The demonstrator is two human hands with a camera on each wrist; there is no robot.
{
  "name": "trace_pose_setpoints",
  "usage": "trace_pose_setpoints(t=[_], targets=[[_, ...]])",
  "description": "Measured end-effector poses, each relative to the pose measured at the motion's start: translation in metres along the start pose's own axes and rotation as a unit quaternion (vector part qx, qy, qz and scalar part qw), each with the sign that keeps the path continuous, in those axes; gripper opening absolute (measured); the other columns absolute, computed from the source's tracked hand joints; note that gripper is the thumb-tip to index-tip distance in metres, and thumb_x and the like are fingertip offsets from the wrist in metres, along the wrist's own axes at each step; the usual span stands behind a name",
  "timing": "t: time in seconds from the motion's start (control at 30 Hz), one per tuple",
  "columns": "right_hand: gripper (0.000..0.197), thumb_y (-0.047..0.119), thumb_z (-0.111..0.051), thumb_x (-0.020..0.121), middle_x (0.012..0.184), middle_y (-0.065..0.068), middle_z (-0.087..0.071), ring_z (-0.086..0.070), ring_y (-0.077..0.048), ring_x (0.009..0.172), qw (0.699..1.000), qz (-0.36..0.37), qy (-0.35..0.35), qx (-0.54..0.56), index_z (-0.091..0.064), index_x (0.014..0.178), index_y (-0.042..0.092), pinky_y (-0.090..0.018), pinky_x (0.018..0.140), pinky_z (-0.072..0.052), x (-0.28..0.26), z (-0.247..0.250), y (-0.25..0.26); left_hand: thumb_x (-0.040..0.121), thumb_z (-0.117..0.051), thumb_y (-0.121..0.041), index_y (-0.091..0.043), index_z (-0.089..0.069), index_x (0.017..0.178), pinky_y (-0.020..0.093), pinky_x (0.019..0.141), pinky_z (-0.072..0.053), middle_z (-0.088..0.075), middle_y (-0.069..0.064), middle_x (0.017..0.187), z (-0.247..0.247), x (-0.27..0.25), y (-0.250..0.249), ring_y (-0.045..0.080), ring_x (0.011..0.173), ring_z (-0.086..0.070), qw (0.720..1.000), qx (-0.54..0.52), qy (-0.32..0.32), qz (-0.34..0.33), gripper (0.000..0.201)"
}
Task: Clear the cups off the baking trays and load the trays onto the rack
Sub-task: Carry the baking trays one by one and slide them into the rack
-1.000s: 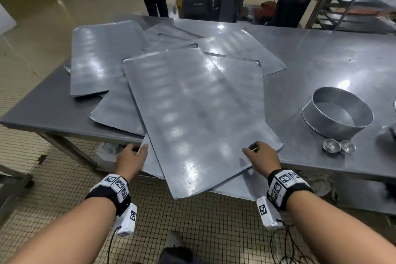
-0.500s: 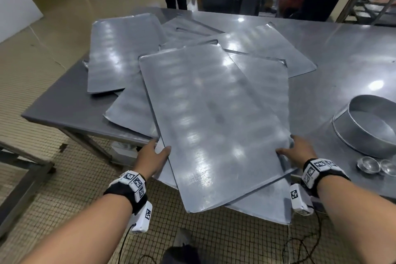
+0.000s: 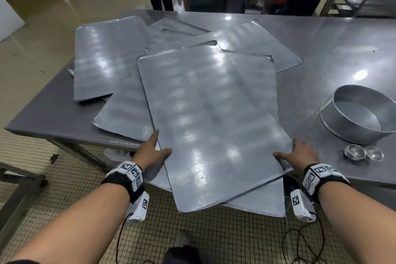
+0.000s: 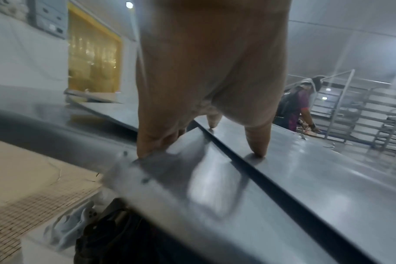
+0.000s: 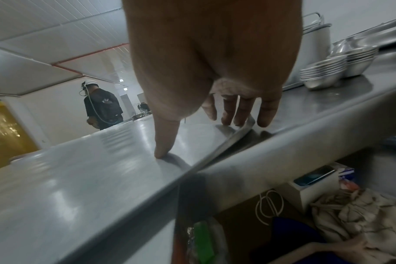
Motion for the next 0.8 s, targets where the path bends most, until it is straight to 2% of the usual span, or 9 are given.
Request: trace_pose_setpoints(t=[0.07,0.17,0.23,0.3,0.4,0.47,0.6,0.73,0.8], targets=[[0.107,0.089,-0.058,0.041,0.123,-0.018,-0.058,-0.052,-0.04,0.115,1.0,-0.008,-0.003,-0.01,-0.054,0.121,0.018,-0.05,0.093,-0.049,-0.012,0.003,-0.005,0.078,-0.072,-0.059,-0.038,-0.007,0.16,0.038,0.116,-0.032,-0.024,0.005,0.166,-0.001,0.011,-0.004,0.028,0.148,-0.032,0.999,0.028,0.029,-0.003,0.106],[0.097,0.08,-0.071,0.054,0.129,-0.019,-0.054,-0.048,-0.041,0.12,1.0,-0.024,-0.004,-0.002,-0.052,0.124,0.017,-0.051,0.097,-0.047,-0.031,0.006,-0.011,0.08,-0.08,-0.05,-0.03,0.002,0.161,0.043,0.113,-0.035,-0.026,0.013,0.164,0.001,0.025,-0.008,0.036,0.146,-0.035,0.999,0.022,0.017,0.034,0.117],[0.096,0.076,-0.074,0.059,0.134,-0.019,-0.052,-0.047,-0.041,0.123,0.999,-0.039,-0.003,-0.001,-0.05,0.131,0.017,-0.051,0.1,-0.046,-0.043,0.006,-0.014,0.075,-0.082,-0.054,-0.024,-0.009,0.16,0.044,0.108,-0.041,-0.04,0.014,0.157,0.005,0.03,-0.011,0.037,0.139,-0.045,0.998,0.05,0.013,0.032,0.115],[0.098,0.077,-0.073,0.062,0.136,-0.019,-0.05,-0.045,-0.04,0.125,0.999,-0.047,0.004,-0.01,-0.048,0.135,0.017,-0.05,0.102,-0.044,-0.054,0.003,-0.016,0.066,-0.08,-0.067,-0.025,-0.021,0.155,0.045,0.104,-0.046,-0.051,0.011,0.149,0.012,0.035,-0.014,0.037,0.132,-0.051,0.995,0.093,0.021,0.005,0.114],[0.102,0.076,-0.076,0.061,0.139,-0.019,-0.045,-0.044,-0.04,0.129,0.998,-0.06,0.015,0.003,-0.044,0.141,0.02,-0.052,0.106,-0.042,-0.066,-0.004,-0.016,0.051,-0.069,-0.087,-0.03,-0.032,0.15,0.045,0.1,-0.049,-0.056,0.005,0.145,0.02,0.047,-0.01,0.035,0.128,-0.055,0.99,0.141,0.025,-0.01,0.119],[0.104,0.077,-0.077,0.059,0.138,-0.018,-0.045,-0.044,-0.04,0.129,0.998,-0.064,0.012,0.011,-0.044,0.141,0.022,-0.052,0.106,-0.043,-0.07,-0.008,-0.015,0.05,-0.061,-0.093,-0.031,-0.038,0.147,0.044,0.098,-0.05,-0.058,0.004,0.143,0.026,0.049,-0.011,0.034,0.126,-0.057,0.984,0.175,0.02,-0.021,0.118],[0.101,0.073,-0.078,0.062,0.139,-0.018,-0.046,-0.045,-0.04,0.13,0.997,-0.07,0.006,0.026,-0.046,0.141,0.019,-0.052,0.106,-0.042,-0.074,-0.013,-0.01,0.07,-0.064,-0.081,-0.022,-0.051,0.138,0.04,0.091,-0.051,-0.064,0.009,0.133,0.036,0.048,-0.02,0.034,0.117,-0.06,0.973,0.224,-0.005,-0.057,0.09],[0.098,0.075,-0.074,0.063,0.134,-0.019,-0.052,-0.05,-0.038,0.125,0.997,-0.076,-0.012,0.024,-0.051,0.136,0.014,-0.05,0.103,-0.045,-0.068,-0.013,-0.004,0.054,-0.055,-0.085,-0.017,-0.062,0.121,0.044,0.089,-0.054,-0.069,0.008,0.118,0.043,0.055,-0.021,0.028,0.103,-0.063,0.976,0.199,0.012,-0.089,0.096],[0.096,0.076,-0.07,0.062,0.131,-0.018,-0.056,-0.052,-0.038,0.122,0.997,-0.069,-0.013,0.016,-0.054,0.133,0.014,-0.048,0.1,-0.047,-0.06,-0.012,0.001,0.062,-0.061,-0.077,-0.012,-0.062,0.125,0.043,0.094,-0.051,-0.066,0.011,0.126,0.046,0.056,-0.025,0.03,0.11,-0.061,0.976,0.199,0.014,-0.089,0.09]])
Point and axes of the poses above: each hand's wrist, its own x-axis towards the middle knuckle, its own z-axis out of the back of the hand, y = z × x, the point moved 2 cm from there along x, towards the middle knuckle
